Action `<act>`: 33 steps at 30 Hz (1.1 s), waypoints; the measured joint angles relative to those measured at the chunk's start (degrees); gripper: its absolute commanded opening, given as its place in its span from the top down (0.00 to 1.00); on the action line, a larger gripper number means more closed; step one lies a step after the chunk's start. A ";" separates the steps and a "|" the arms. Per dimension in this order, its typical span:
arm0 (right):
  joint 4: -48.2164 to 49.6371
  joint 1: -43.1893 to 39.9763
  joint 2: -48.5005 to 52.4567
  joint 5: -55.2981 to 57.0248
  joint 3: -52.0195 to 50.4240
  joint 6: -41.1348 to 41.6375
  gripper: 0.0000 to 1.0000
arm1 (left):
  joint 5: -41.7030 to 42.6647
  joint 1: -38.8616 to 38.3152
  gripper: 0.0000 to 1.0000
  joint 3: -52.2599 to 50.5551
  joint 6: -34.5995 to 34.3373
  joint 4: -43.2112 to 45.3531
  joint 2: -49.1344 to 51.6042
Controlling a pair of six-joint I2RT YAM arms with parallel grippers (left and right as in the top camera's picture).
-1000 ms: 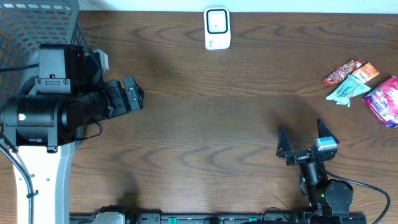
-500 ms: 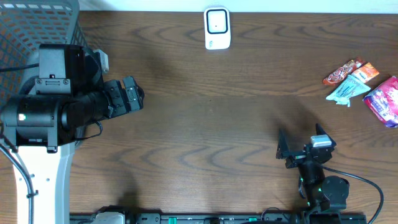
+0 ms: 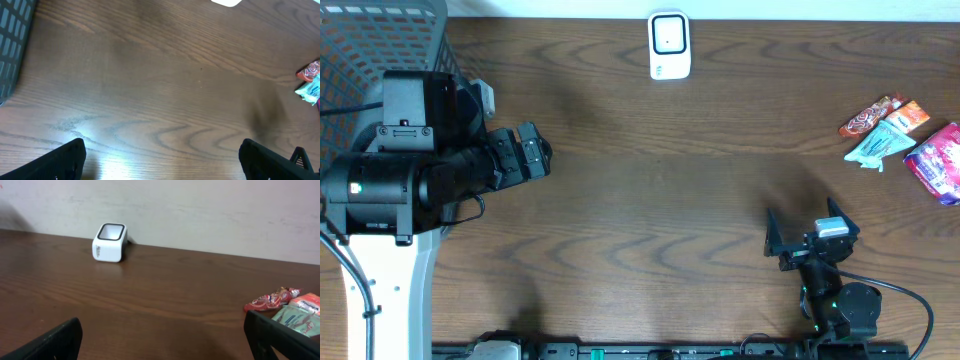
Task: Scan the item barcode
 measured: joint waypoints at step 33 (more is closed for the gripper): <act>-0.04 0.00 0.00 0.66 0.00 3.89 0.01 | 0.00 0.00 0.02 0.00 0.00 -0.02 0.00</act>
